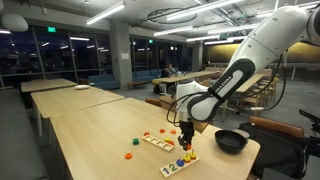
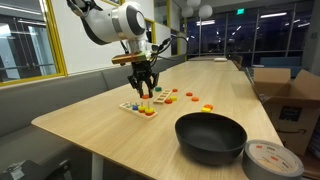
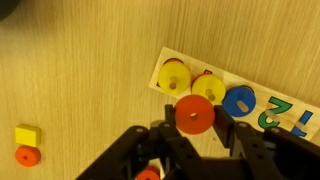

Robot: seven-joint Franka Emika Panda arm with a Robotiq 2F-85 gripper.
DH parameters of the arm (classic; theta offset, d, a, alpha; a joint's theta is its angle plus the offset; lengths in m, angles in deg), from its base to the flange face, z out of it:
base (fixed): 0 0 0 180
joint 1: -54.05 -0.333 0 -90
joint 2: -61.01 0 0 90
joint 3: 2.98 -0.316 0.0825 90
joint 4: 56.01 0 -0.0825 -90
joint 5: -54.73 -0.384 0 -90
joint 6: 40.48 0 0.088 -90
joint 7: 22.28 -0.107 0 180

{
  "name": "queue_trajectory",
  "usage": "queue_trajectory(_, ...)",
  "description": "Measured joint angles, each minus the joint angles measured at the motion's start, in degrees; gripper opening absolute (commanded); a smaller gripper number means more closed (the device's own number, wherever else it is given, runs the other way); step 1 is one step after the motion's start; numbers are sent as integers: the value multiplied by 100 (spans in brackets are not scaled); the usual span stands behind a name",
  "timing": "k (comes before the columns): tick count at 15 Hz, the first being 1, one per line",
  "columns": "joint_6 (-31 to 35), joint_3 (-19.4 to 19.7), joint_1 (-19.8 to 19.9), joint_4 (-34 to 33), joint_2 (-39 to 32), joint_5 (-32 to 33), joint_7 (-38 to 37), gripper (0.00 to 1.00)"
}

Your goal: Put the orange circle on top of the orange circle.

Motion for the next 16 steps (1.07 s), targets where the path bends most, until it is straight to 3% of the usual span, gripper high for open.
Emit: queue_trajectory(16,-3,-51,-102,0,-93,-117,214,22)
